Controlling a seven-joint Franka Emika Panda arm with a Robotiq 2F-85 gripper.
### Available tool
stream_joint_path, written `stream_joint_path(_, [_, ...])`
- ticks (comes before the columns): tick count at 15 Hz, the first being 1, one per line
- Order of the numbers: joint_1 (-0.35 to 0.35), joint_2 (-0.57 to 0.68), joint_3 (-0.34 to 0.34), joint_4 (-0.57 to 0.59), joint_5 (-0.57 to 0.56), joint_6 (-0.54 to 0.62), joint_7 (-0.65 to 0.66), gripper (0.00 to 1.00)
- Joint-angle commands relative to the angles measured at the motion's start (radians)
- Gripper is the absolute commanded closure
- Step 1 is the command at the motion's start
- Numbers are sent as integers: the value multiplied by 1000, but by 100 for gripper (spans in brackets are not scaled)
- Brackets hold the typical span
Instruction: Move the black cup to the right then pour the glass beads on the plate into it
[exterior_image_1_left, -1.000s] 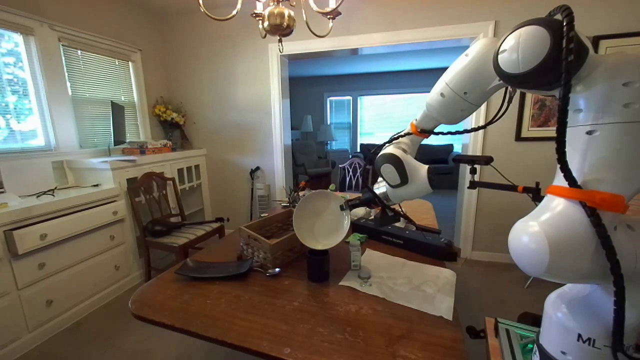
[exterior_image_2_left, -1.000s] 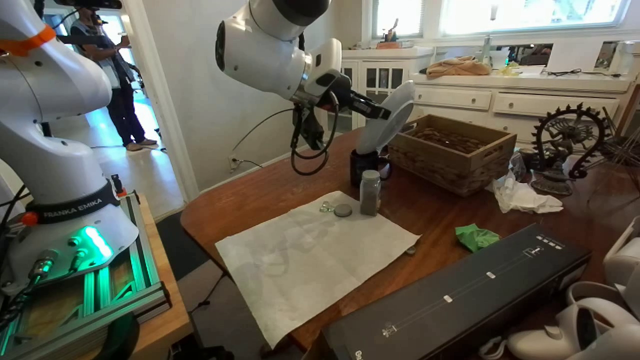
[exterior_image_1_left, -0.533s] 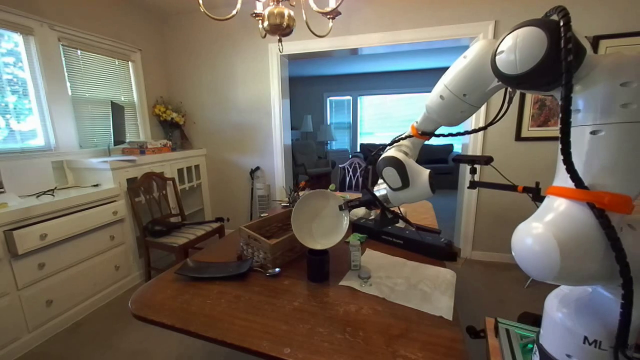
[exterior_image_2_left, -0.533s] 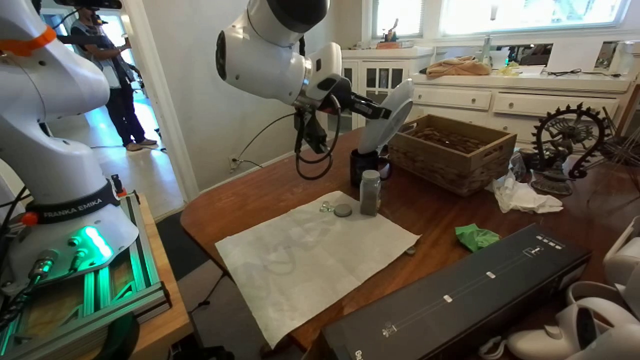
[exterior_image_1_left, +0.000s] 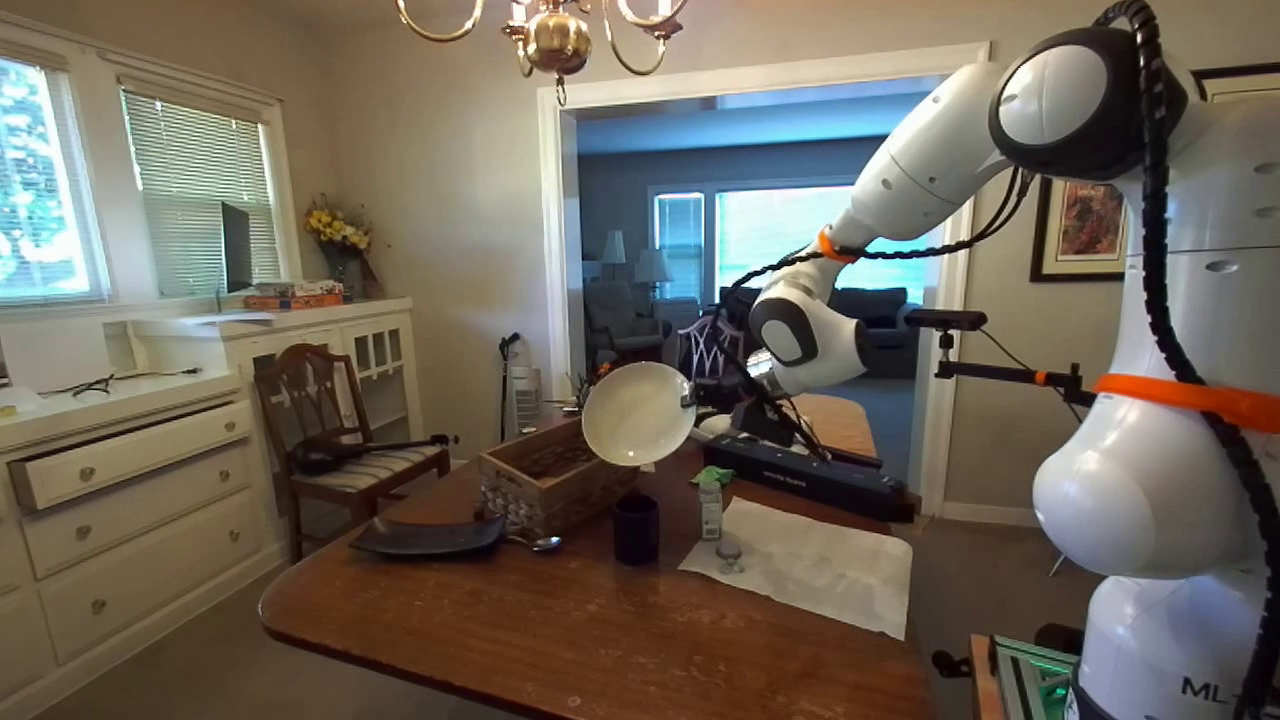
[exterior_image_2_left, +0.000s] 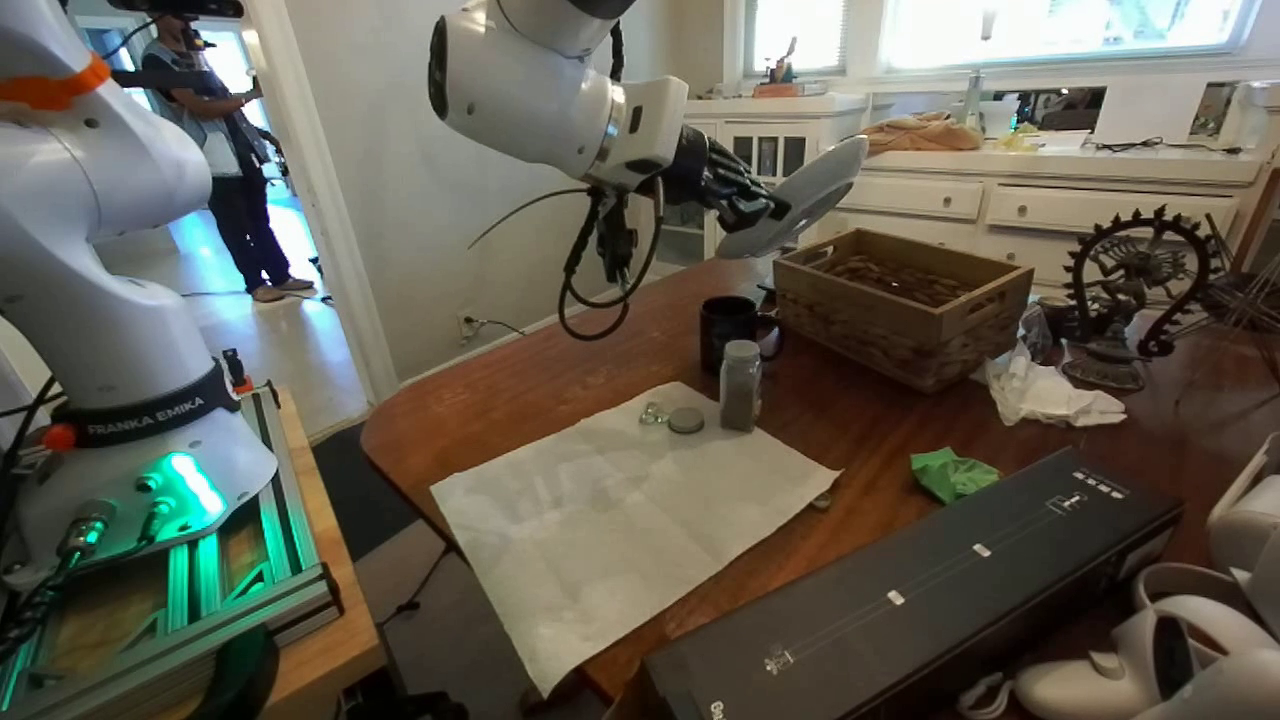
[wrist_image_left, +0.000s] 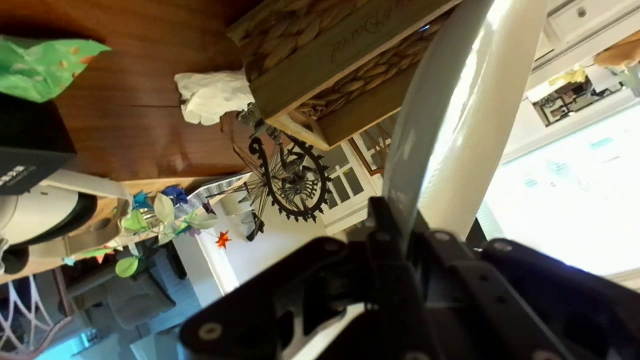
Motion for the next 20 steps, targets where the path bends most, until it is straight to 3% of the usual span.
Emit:
stream_joint_path(1, [-12,-8,40,-33,-113,-61,265,98])
stream_joint_path(7, [-1,-34,81,-134,-403,-242,672,98])
stream_joint_path(8, [195,-30,-108,-140,-444,-275,736,98])
stream_joint_path(11, [344,-6,-259,-153,-588,-333,917,98])
stream_joint_path(12, [404,9,-311,-135,-516,-286,807,92])
stream_joint_path(13, [442,11,-346,-141,-548,-293,850,92])
stream_joint_path(20, [469,12,-378,-146,-570,-301,885,92])
